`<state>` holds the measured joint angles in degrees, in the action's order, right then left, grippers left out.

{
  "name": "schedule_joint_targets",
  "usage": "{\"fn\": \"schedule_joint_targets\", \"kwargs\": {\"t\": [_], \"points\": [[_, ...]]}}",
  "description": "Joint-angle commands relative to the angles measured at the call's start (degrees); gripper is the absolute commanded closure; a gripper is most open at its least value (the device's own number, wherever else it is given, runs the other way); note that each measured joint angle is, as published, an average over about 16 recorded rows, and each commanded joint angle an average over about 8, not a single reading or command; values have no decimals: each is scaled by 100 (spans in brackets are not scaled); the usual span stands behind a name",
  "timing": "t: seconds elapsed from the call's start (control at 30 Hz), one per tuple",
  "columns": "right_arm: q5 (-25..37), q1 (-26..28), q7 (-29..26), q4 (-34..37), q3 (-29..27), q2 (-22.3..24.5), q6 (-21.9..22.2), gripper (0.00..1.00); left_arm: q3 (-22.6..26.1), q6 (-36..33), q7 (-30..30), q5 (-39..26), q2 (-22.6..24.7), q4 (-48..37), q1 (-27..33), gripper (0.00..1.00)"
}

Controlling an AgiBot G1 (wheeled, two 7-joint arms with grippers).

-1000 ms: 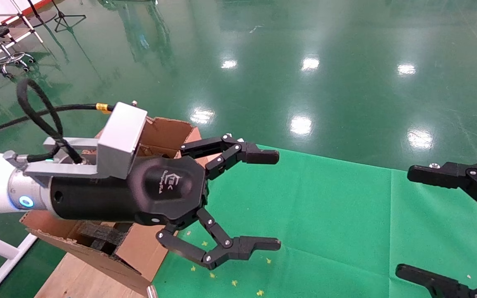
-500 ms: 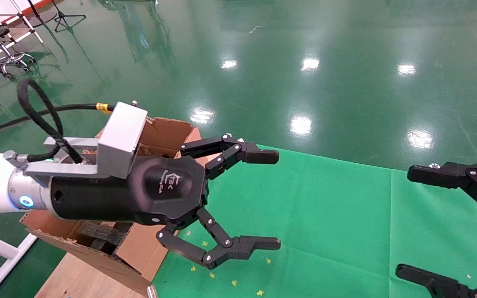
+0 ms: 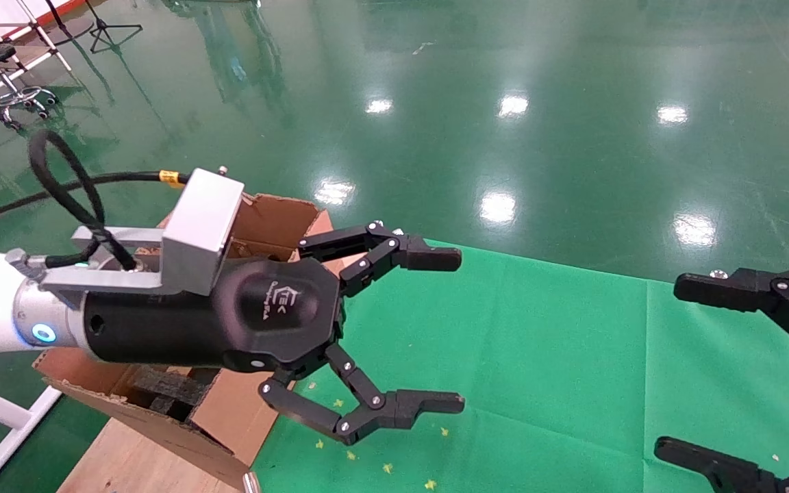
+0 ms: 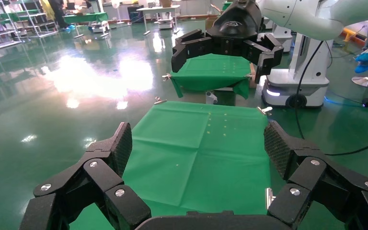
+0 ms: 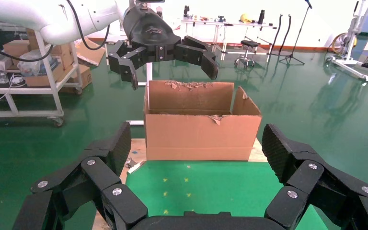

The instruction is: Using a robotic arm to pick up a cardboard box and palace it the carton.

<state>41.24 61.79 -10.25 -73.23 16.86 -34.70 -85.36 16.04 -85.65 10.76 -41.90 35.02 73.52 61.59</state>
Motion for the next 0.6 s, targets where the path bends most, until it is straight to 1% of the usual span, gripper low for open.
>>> {"fn": "schedule_joint_targets", "kwargs": {"t": [0.03, 0.6], "points": [[0, 0, 0, 0, 0, 0, 0, 0, 0, 0, 0, 0, 0, 0, 0, 0], [0, 0, 0, 0, 0, 0, 0, 0, 0, 0, 0, 0, 0, 0, 0, 0]]}}
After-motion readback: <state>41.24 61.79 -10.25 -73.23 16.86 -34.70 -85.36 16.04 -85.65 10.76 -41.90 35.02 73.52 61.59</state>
